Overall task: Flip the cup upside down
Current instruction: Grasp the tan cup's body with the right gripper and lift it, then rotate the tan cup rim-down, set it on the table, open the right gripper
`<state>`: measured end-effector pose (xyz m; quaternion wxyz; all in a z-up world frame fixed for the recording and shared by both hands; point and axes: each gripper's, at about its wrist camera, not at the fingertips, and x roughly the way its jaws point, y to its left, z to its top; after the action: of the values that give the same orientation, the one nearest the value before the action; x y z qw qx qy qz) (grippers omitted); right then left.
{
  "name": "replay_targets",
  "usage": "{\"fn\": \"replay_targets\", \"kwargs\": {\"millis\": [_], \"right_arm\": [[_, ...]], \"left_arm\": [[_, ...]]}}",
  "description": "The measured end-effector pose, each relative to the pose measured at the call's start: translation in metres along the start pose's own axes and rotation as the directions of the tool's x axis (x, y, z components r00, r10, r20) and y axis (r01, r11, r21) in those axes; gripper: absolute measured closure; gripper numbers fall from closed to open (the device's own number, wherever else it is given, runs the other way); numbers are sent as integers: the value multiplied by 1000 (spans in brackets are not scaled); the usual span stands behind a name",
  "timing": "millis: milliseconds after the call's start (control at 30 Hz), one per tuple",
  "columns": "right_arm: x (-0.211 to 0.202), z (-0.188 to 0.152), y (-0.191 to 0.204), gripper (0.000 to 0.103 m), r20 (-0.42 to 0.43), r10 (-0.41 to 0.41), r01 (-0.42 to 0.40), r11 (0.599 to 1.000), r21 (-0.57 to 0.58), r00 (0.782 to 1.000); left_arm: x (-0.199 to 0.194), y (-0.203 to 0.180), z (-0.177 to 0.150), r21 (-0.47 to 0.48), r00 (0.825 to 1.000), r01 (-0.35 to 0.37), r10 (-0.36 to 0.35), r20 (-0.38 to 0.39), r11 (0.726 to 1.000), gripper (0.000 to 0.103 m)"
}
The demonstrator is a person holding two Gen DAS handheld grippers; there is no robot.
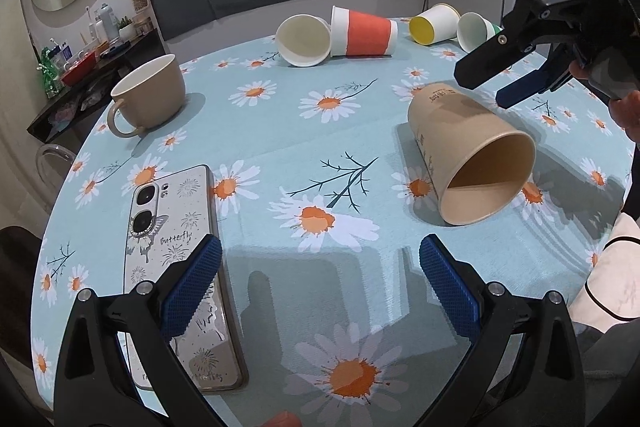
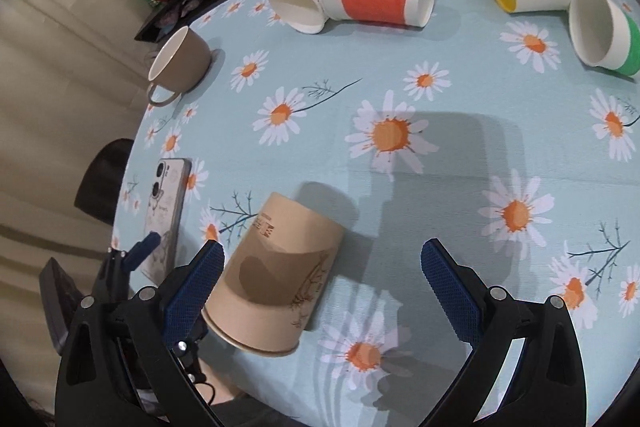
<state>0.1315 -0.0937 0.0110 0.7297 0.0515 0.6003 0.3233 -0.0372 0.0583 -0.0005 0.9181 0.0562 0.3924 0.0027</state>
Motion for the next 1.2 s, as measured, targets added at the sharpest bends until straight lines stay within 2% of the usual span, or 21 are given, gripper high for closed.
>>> {"fn": "replay_targets", "kwargs": {"millis": [133,200,233,300,367,533,667,800,867,1000,1200], "right_arm": [[15,8,0,8,-56,46,-44,998,36,997],[23,10,-3,9,-94,98,-92,994,66,991],[27,11,-3,16,-114,127,-119,990,77,985],[31,14,-6,44,-138,166,-153,983,97,976],[32,16,-8,46,-133,179,-167,981,98,975],[20,21,-17,48,-71,200,-192,975,109,977],[-4,27,-20,49,61,132,-136,989,54,989],[-25,30,-17,49,199,52,-51,999,-12,979],[-33,30,-13,49,273,-24,38,998,-47,962],[-37,29,-6,49,398,-185,240,966,-94,899],[-33,28,6,49,521,-283,397,910,-119,805]], "left_arm": [[4,0,2,1,1000,25,-25,-15,1000,6],[5,-1,2,3,999,37,-37,-20,999,6],[6,-1,2,5,999,41,-41,-21,999,6],[7,-3,3,10,999,45,-44,-22,999,6],[8,-3,3,11,998,54,-53,-27,999,6],[10,-5,5,17,998,60,-59,-29,998,6],[10,-8,9,18,998,65,-65,-27,998,6],[12,-11,14,15,997,68,-68,-25,998,6],[13,-12,18,14,997,73,-73,-21,997,6],[18,-16,24,10,997,79,-79,-25,997,6],[26,-18,30,-11,994,99,-99,-45,995,6]]}}
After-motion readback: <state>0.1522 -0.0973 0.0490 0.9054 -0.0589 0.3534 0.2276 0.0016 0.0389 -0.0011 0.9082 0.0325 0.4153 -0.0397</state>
